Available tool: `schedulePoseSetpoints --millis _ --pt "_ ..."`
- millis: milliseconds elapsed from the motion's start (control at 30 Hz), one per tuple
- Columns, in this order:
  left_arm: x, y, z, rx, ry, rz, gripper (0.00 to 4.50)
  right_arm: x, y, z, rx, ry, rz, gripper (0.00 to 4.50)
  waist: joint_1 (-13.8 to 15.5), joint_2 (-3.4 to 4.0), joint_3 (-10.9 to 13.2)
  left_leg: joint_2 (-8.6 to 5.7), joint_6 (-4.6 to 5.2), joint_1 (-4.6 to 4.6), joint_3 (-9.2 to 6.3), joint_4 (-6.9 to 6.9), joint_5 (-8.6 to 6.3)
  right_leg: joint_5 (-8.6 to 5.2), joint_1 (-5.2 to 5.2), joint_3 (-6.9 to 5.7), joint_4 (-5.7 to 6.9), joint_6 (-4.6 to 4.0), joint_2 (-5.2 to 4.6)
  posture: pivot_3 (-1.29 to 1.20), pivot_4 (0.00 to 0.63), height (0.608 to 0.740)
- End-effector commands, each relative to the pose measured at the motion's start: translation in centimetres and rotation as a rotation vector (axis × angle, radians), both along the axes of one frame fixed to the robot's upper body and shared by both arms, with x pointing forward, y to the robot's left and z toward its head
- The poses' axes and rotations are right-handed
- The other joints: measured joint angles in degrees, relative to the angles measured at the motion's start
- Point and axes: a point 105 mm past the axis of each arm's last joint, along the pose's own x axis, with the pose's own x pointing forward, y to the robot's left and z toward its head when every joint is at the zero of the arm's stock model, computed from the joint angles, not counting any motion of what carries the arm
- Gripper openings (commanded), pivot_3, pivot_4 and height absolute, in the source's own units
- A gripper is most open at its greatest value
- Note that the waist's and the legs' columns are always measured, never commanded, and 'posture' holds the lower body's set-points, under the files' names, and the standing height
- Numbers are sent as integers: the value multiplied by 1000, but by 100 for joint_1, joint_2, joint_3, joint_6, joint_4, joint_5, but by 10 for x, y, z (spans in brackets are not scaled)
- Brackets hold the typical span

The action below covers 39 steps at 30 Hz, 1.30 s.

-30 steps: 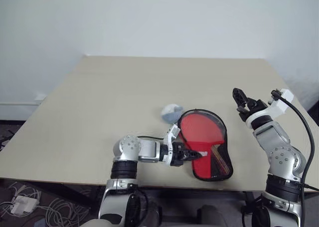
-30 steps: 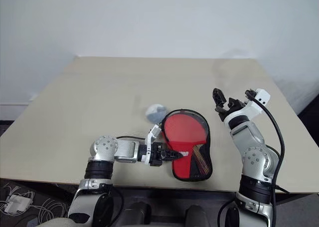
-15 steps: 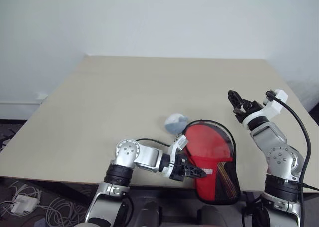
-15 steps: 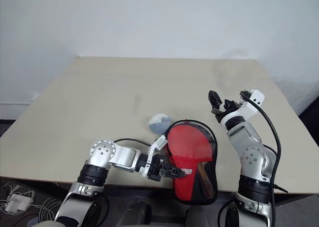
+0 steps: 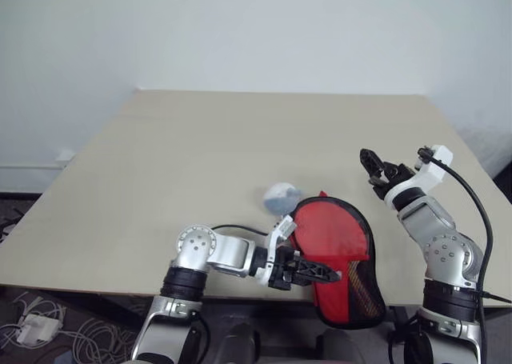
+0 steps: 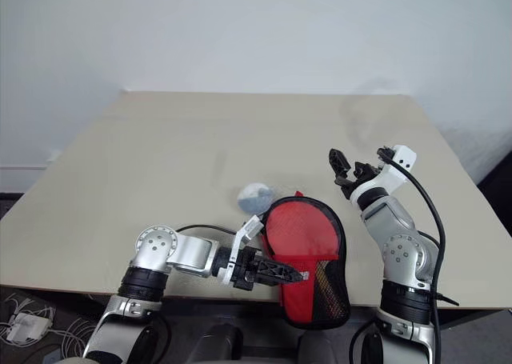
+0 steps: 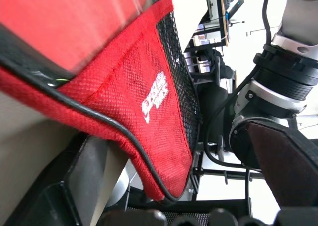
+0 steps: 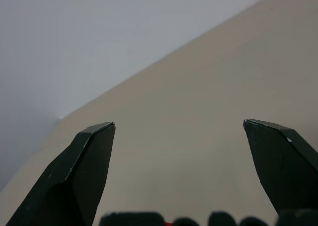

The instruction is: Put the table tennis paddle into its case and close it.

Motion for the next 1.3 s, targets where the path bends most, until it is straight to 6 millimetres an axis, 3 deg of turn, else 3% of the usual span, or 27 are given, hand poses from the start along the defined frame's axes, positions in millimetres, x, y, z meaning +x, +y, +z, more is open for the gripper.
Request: schedulePoseSetpoints --millis 33,133,200,267,367,467,600,733,900,1033,1133,1300 --pt "14 28 25 14 -141 14 4488 3 3 30 -11 -100 40 4500 -38 0 1 0 0 0 -1 -3 0 1 -1 0 3 -2 1 0 0 740" --pt "15 38 39 12 -272 1 4488 2 4 36 -18 -125 69 4500 -82 2 1 0 -5 0 -1 -11 3 2 -4 0 2 -4 0 0 0 740" --pt "16 38 45 46 -469 -21 4488 3 6 39 -44 -138 97 4500 -89 0 2 0 -7 0 1 -11 2 2 0 0 -7 -4 -1 0 0 740" --pt "28 31 53 68 -708 -6 4488 4 8 43 -53 -153 135 4500 -85 2 2 -2 -8 -2 6 -14 0 2 2 2 -20 -5 -3 0 0 740" --pt "34 11 80 -60 -818 -7 4488 9 6 46 -71 -156 157 4500 -56 2 2 -2 -8 -2 10 -19 1 6 6 6 -31 -7 -2 0 0 740" --pt "38 -8 87 -115 -878 -15 4488 15 6 49 -94 -168 177 4500 -57 0 3 -2 -6 -2 8 -17 2 6 6 6 -32 -5 -1 0 0 740" --pt "48 -34 67 -69 -917 -49 4488 25 7 52 -107 -165 191 4500 -65 1 2 -2 20 -3 9 -16 18 7 14 9 -32 -3 0 0 0 740" --pt "54 -57 21 50 -898 -102 4488 35 8 52 -118 -157 192 4500 -69 1 2 -2 26 -2 8 -18 22 7 12 16 -30 -2 7 0 0 740" --pt "42 -71 -7 72 -881 -186 4488 41 10 57 -135 -172 202 4500 -67 1 2 -2 26 -3 9 -17 22 6 15 18 -30 -2 7 0 0 740" --pt "28 -73 -15 70 -819 -261 4488 44 21 55 -134 -151 268 4500 -72 1 1 -2 26 -1 6 -12 22 7 16 18 -27 -1 8 0 0 740" --pt "21 -73 -16 69 -807 -287 4488 48 34 42 -197 -71 354 4500 -98 0 1 -2 26 0 6 -6 22 7 16 18 -18 -1 7 0 0 740" --pt "38 -59 -43 277 -1042 -362 4488 48 64 25 -270 -15 539 4500 -120 0 -1 -2 26 5 4 -1 22 6 20 18 -6 -1 9 0 0 740"
